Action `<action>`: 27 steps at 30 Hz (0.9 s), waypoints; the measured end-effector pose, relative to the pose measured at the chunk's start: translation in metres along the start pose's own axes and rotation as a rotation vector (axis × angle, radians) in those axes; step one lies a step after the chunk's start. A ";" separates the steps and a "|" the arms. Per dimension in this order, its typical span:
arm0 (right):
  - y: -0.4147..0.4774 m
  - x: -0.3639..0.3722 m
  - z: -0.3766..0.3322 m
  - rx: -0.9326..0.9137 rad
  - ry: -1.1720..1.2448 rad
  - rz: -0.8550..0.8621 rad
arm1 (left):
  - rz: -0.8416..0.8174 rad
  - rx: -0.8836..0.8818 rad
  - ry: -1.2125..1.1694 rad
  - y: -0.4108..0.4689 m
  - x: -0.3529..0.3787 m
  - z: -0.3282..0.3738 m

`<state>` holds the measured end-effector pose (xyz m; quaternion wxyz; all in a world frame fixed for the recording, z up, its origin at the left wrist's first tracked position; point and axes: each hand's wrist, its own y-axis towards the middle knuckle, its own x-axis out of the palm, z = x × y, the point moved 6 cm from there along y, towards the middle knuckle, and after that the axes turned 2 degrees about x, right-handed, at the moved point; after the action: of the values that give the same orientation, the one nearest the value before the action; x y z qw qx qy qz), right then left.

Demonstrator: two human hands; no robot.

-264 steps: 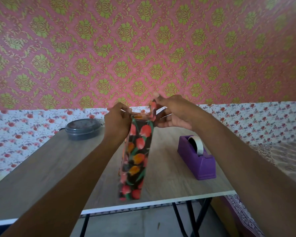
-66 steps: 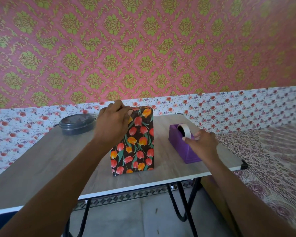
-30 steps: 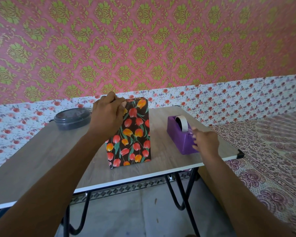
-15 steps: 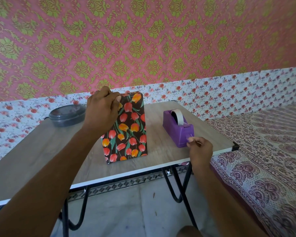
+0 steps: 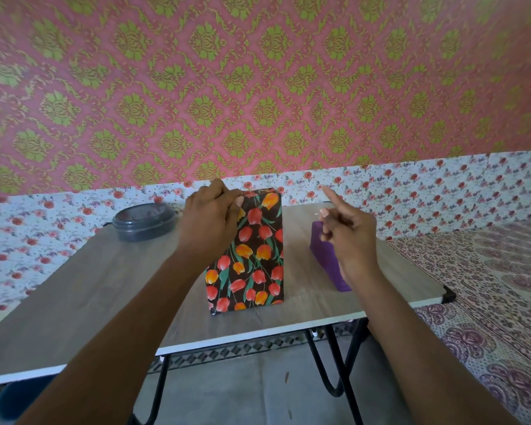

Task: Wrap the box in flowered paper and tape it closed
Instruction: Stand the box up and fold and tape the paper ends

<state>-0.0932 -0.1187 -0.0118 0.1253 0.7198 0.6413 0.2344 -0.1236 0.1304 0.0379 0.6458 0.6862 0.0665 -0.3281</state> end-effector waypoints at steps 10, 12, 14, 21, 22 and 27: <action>0.051 0.092 -0.067 0.008 -0.189 -0.207 | 0.029 -0.018 0.021 -0.003 0.001 -0.002; 0.059 0.107 -0.062 0.137 -0.226 -0.263 | 0.041 -0.015 0.030 -0.004 -0.001 0.000; 0.064 0.116 -0.055 0.217 -0.355 -0.299 | 0.048 -0.019 0.038 -0.006 -0.003 0.001; 0.075 0.119 -0.043 0.356 -0.485 -0.307 | 0.049 -0.035 0.023 -0.009 -0.004 0.003; 0.075 0.120 -0.044 0.370 -0.485 -0.318 | 0.051 -0.036 0.020 -0.010 -0.005 0.004; 0.075 0.125 -0.051 0.401 -0.546 -0.388 | 0.051 -0.038 0.027 -0.010 -0.008 0.006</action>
<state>-0.0456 -0.0128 0.0898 0.1903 0.6312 0.7416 -0.1237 -0.1371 0.1287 0.0343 0.6660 0.6795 0.0637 -0.3010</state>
